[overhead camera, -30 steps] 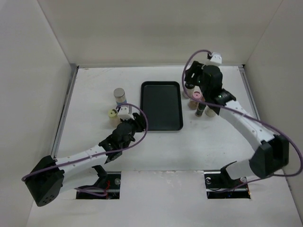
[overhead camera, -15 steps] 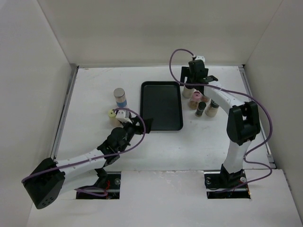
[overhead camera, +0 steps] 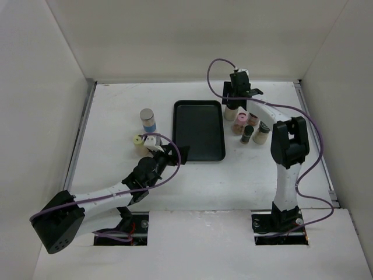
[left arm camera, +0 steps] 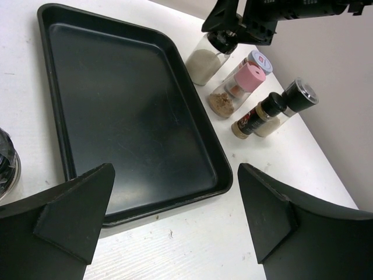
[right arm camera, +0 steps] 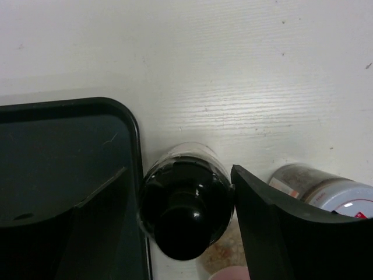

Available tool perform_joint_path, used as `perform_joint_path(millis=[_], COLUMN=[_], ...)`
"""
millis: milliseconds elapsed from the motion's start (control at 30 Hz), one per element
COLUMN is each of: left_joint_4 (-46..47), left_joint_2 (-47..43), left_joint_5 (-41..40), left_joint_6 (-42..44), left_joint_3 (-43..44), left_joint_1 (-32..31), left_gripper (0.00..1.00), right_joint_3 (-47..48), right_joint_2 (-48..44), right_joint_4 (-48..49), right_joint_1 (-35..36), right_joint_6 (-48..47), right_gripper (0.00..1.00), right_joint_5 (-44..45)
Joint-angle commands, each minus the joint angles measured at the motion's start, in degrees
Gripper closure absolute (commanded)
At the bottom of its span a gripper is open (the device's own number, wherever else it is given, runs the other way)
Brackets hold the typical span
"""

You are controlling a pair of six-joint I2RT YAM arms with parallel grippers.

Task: Organize the condiment bottles

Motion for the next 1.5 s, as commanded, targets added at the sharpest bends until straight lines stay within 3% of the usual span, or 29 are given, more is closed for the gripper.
perform_joint_path(millis=[0, 67, 233, 500, 800, 967, 1200, 1300, 1400, 1467], left_joint_4=[4.09, 4.09, 4.17, 3.39, -12.51, -16.56, -16.83, -15.96, -15.34, -14.64], left_joint_2=[0.10, 0.28, -0.25, -7.17, -31.79, -33.82, -34.44, -32.77, -31.89, -31.63], left_joint_5=[0.28, 0.28, 0.02, -2.53, -9.73, -10.10, -8.95, -8.86, -7.72, -7.72], left_joint_6=[-0.19, -0.27, -0.27, -0.27, -1.06, -2.56, -3.52, -3.88, -4.05, -4.05], left_joint_3=[-0.66, -0.66, -0.93, -3.21, -5.85, -5.67, -6.11, -6.11, -6.20, -6.29], left_joint_1=[0.16, 0.33, 0.60, 2.70, 10.44, 13.43, 15.28, 15.54, 15.54, 15.54], left_gripper=[0.13, 0.13, 0.12, 0.11, 0.09, 0.09, 0.09, 0.09, 0.09, 0.09], right_joint_3=[3.45, 3.63, 2.49, 5.03, 17.15, 24.97, 25.25, 24.46, 22.71, 21.30], right_joint_2=[0.86, -0.01, -6.16, -11.01, 2.16, 9.55, 12.63, 13.51, 13.17, 12.03], right_joint_4=[-1.57, -0.52, 6.58, 11.87, 11.17, 11.00, 12.05, 12.14, 12.31, 13.10], right_joint_1=[0.15, 0.06, 0.15, 7.26, 17.01, 18.69, 18.87, 18.95, 19.31, 19.31], right_joint_6=[-0.17, 0.44, 1.15, -0.08, 2.46, 1.77, 0.09, -1.05, -0.70, -0.18], right_gripper=[0.31, 0.44, 0.54, 0.54, 0.53, 0.53, 0.51, 0.44, 0.25, 0.17], right_joint_5=[-0.98, 0.07, 5.86, 4.91, 1.83, 2.27, 4.29, 5.00, 5.00, 4.47])
